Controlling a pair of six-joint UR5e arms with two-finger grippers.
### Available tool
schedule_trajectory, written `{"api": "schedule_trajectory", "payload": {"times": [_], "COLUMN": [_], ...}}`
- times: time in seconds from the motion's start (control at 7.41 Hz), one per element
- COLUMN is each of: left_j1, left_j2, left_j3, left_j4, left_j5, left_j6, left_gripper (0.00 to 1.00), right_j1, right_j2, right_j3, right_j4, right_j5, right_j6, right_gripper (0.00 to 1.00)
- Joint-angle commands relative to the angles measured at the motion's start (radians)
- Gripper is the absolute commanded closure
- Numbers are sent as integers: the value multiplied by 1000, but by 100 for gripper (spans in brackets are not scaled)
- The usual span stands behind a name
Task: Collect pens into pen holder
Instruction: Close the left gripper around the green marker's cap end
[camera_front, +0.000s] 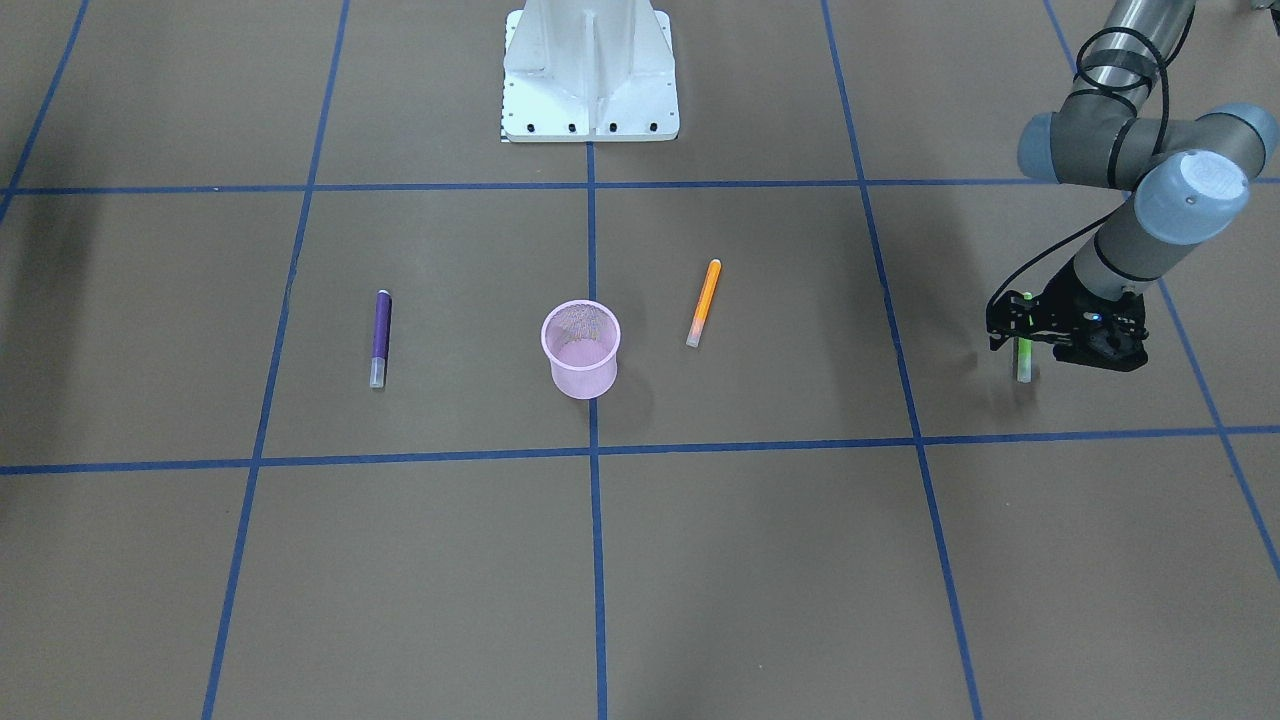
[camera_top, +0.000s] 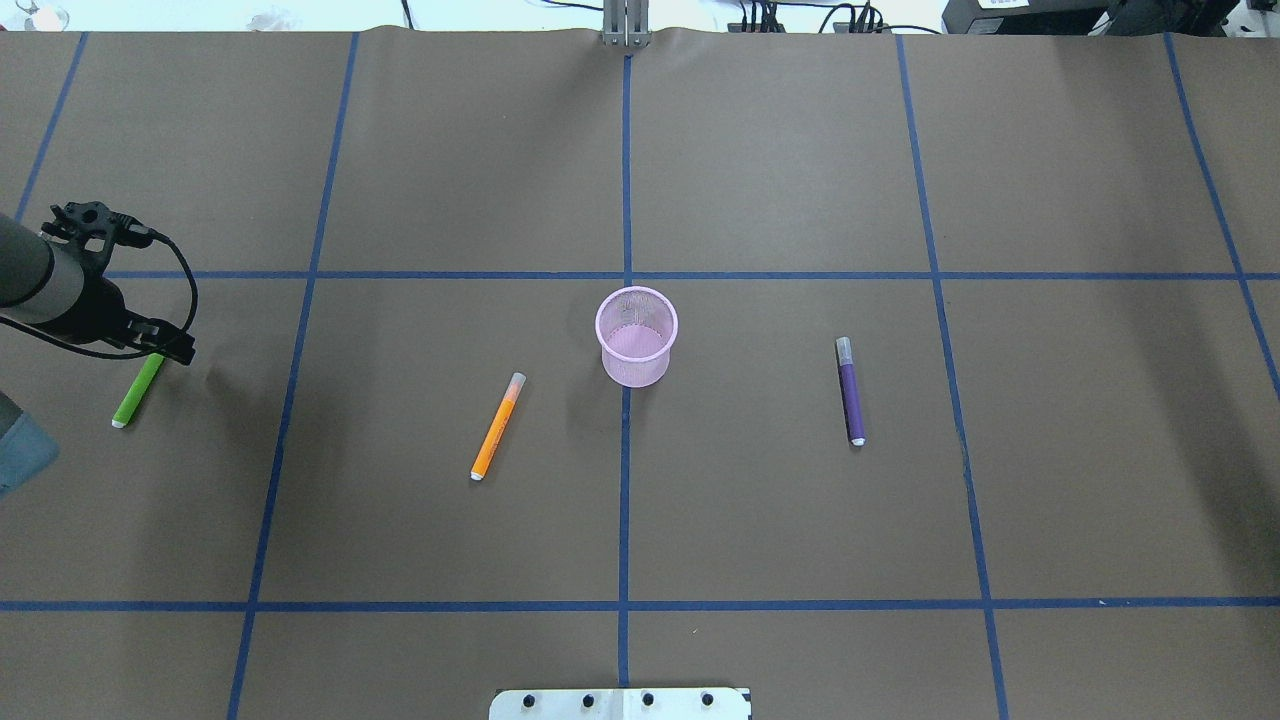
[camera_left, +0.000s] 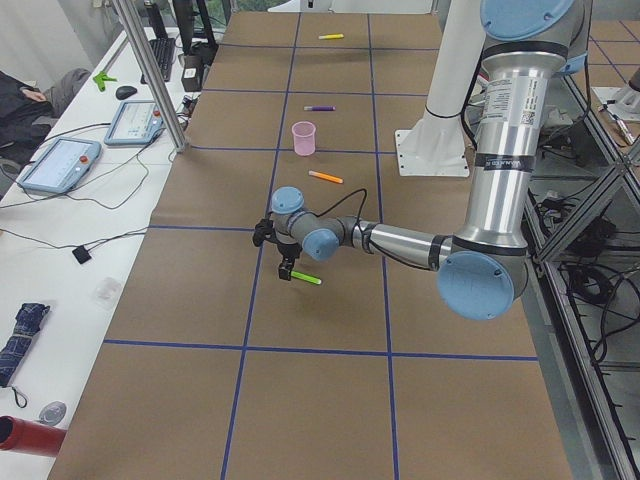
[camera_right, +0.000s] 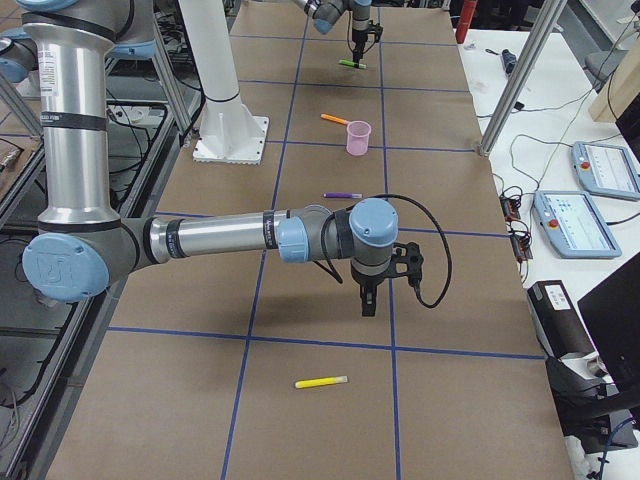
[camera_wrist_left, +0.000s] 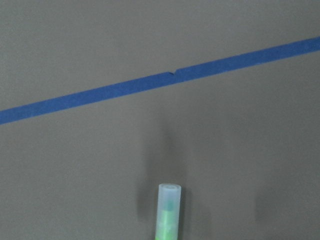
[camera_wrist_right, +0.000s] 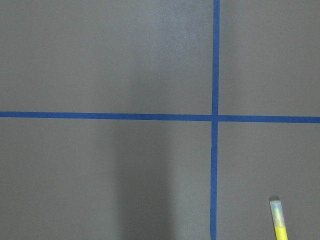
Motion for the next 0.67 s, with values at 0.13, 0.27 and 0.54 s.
{"api": "schedule_trajectory", "payload": {"times": [0.13, 0.27, 0.54], "left_j1": [4, 3, 4], "left_j2": [-3, -3, 0], "left_j3": [9, 9, 9], "left_j4": [-2, -3, -3], "left_j5": [6, 6, 6], "left_j6": [7, 10, 12], "left_gripper": [35, 40, 47], "right_j1": [-1, -1, -1], "right_j2": [1, 1, 1], "right_j3": [-2, -2, -2], "right_j4": [-1, -1, -1], "right_j5": [1, 3, 1], "right_j6": [1, 1, 1], "right_gripper": [0, 0, 0]}}
